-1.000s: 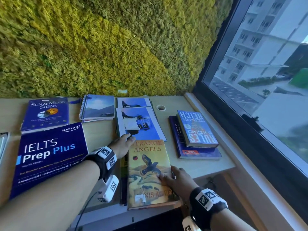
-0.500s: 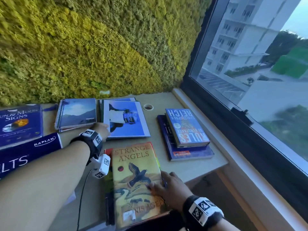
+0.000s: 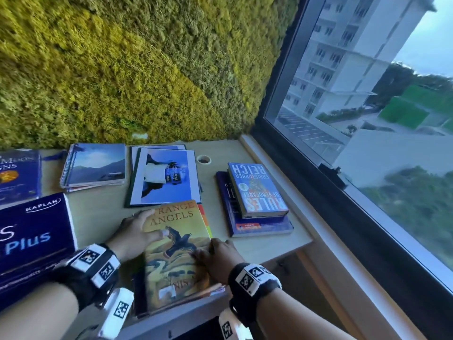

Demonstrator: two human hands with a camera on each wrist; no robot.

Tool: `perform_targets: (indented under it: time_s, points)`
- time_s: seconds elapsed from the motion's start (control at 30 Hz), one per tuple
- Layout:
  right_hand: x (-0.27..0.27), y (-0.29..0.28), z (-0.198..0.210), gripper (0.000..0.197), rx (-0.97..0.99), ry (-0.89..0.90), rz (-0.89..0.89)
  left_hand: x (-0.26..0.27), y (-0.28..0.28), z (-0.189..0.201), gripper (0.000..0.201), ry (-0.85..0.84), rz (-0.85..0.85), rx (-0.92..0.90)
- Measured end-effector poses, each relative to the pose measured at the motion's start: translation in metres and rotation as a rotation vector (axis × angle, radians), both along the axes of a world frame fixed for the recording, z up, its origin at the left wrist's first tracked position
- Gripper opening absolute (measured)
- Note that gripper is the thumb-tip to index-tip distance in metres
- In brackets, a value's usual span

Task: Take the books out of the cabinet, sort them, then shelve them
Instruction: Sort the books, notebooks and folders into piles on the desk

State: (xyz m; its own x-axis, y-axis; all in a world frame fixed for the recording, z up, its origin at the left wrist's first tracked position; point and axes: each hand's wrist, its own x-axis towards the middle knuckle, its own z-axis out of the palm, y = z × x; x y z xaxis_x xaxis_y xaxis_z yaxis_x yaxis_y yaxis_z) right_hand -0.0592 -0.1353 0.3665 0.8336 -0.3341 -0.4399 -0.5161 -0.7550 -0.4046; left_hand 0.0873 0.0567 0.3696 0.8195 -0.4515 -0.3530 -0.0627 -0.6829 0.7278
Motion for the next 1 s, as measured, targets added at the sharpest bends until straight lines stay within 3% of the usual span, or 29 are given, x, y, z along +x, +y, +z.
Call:
perform_targets:
  time_s: [0.07,0.13,0.2,0.27,0.3,0.37,0.43,0.53,0.6,0.67,0.77,0.83,0.9,1.0]
  points:
    - [0.013,-0.009,0.005,0.049,-0.134,0.038,0.179,0.003,-0.015,0.007,0.075,-0.068,0.055,0.025]
    - [0.029,-0.038,0.015,0.028,-0.21,-0.018,0.244,0.001,-0.039,0.02,0.071,-0.187,0.053,0.03]
    - [0.04,-0.086,0.022,0.025,-0.177,-0.108,0.161,-0.005,-0.076,0.034,0.06,-0.269,-0.013,-0.048]
    - [0.044,-0.147,0.024,0.022,-0.116,-0.281,-0.122,-0.016,-0.121,0.046,0.053,-0.269,-0.111,-0.098]
    - [0.044,-0.177,0.021,0.023,-0.068,-0.343,-0.279,-0.019,-0.144,0.048,0.055,-0.204,-0.16,-0.101]
    - [0.041,-0.226,0.012,0.049,-0.068,-0.359,-0.47,-0.024,-0.188,0.05,0.069,-0.033,-0.215,-0.115]
    - [0.039,-0.26,-0.001,0.064,-0.127,-0.239,-0.505,-0.027,-0.223,0.048,0.063,0.107,-0.213,-0.12]
    - [0.038,-0.275,-0.014,0.072,-0.103,-0.085,-0.44,-0.029,-0.253,0.032,0.044,0.161,-0.156,-0.115]
    - [0.038,-0.274,-0.019,0.067,-0.009,-0.093,-0.418,-0.021,-0.258,0.002,0.079,0.243,-0.136,-0.177]
    - [0.036,-0.274,-0.023,0.055,0.12,-0.181,-0.469,-0.02,-0.259,-0.009,0.114,0.322,-0.103,-0.25]
    - [0.032,-0.276,-0.03,0.055,0.36,-0.403,-0.61,-0.039,-0.257,0.017,0.103,0.433,-0.045,-0.305]
    - [0.031,-0.27,-0.023,0.057,0.584,-0.572,-0.711,-0.043,-0.253,0.021,0.093,0.476,-0.112,-0.269]
    - [0.033,-0.258,0.005,0.036,0.748,-0.749,-0.698,-0.044,-0.244,0.035,0.081,0.372,-0.172,-0.168]
    - [0.033,-0.243,0.066,0.037,0.687,-0.915,-0.554,-0.033,-0.223,0.067,0.066,-0.194,-0.153,-0.131]
